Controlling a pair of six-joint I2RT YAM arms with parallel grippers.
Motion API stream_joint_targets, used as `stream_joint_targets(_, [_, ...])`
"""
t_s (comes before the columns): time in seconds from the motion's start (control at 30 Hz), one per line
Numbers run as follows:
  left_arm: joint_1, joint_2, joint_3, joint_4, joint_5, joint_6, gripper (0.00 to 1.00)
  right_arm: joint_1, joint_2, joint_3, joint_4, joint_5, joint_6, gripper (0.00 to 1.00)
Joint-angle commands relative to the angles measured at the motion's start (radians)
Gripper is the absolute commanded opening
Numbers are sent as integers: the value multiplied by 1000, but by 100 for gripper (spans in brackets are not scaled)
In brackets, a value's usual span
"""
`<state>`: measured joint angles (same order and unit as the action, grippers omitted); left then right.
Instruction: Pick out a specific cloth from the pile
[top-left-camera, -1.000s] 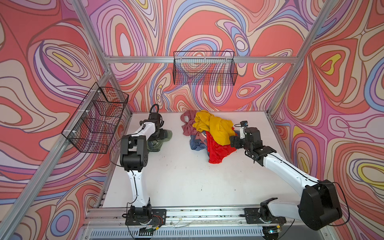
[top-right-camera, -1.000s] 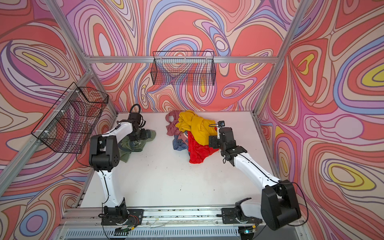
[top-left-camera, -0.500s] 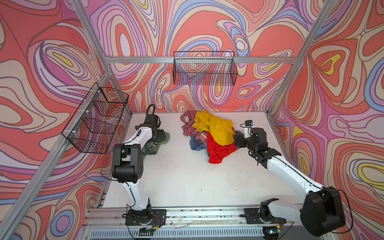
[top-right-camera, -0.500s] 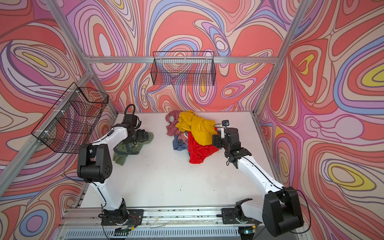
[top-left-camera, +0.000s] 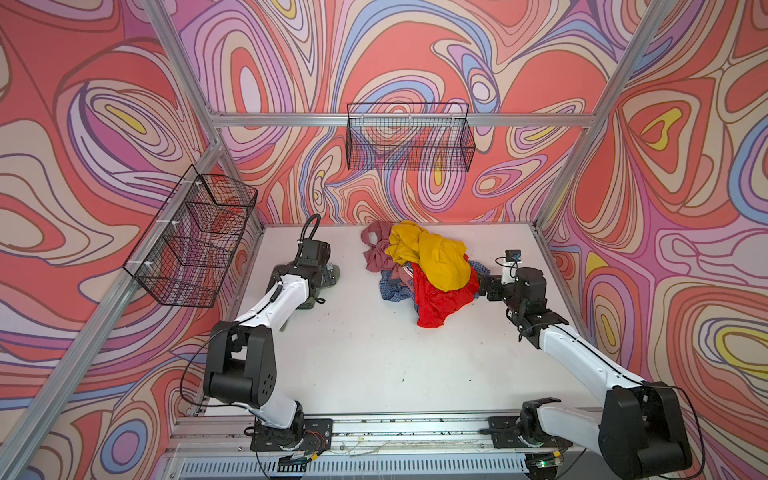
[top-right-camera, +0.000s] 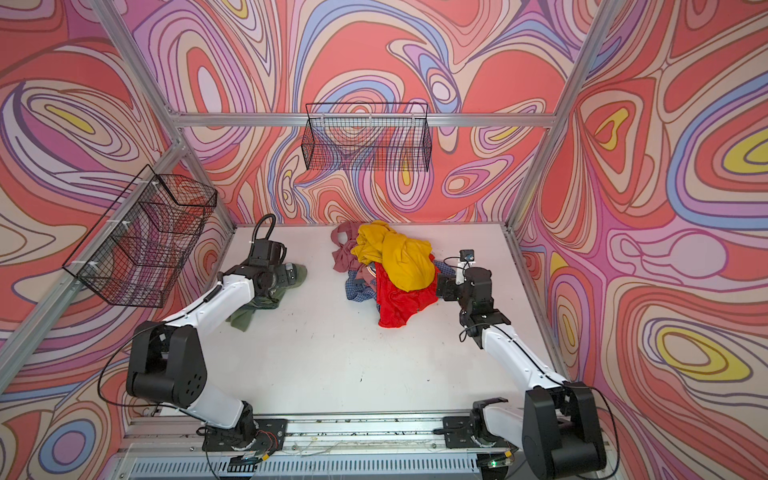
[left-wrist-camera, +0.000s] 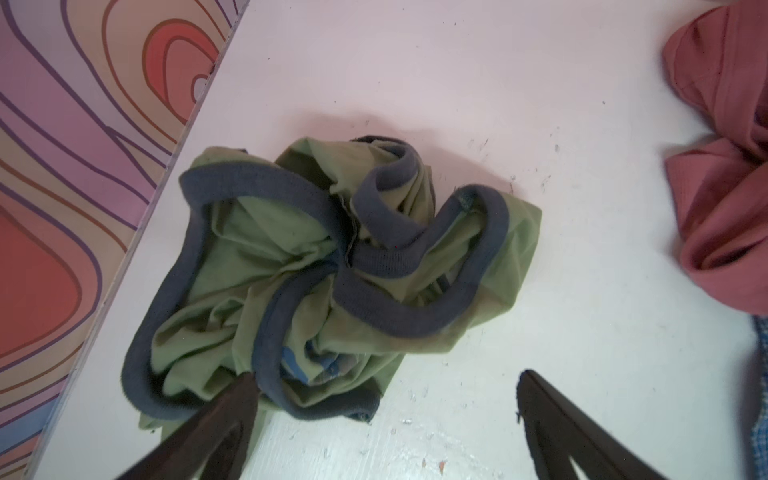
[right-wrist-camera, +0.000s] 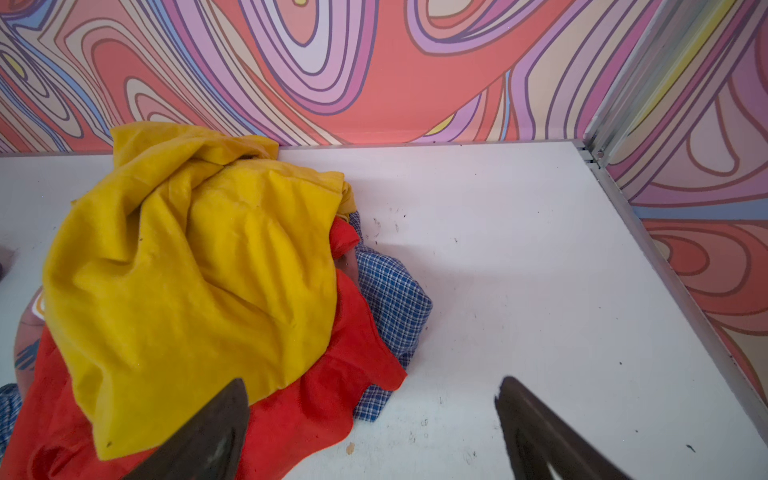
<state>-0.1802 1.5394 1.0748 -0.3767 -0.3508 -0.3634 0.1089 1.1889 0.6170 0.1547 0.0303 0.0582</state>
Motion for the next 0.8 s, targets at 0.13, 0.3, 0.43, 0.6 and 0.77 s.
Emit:
stream_joint_targets(0.13, [-76,-243,-285,272,-64,75,100,-20,4,-183,377,64,-17,97])
stream_joint_targets(0.3, [-75,-339,-434,400,-91,99,100,-23,122,-271,626,148,-56,97])
stream_joint_targets(0.43, [-76,-383,-516,515,-161,167,100,-26,280,-313,863,158,-67,97])
stream_joint_targets(0.6, [-75,-401,-690,849,-185,308,100,-26,488,-298,1050,164,-80,97])
stream_joint_targets(0.77, [-19,-135,-806,1417,-225,483,100,-40,538,-209,936,122,-80,98])
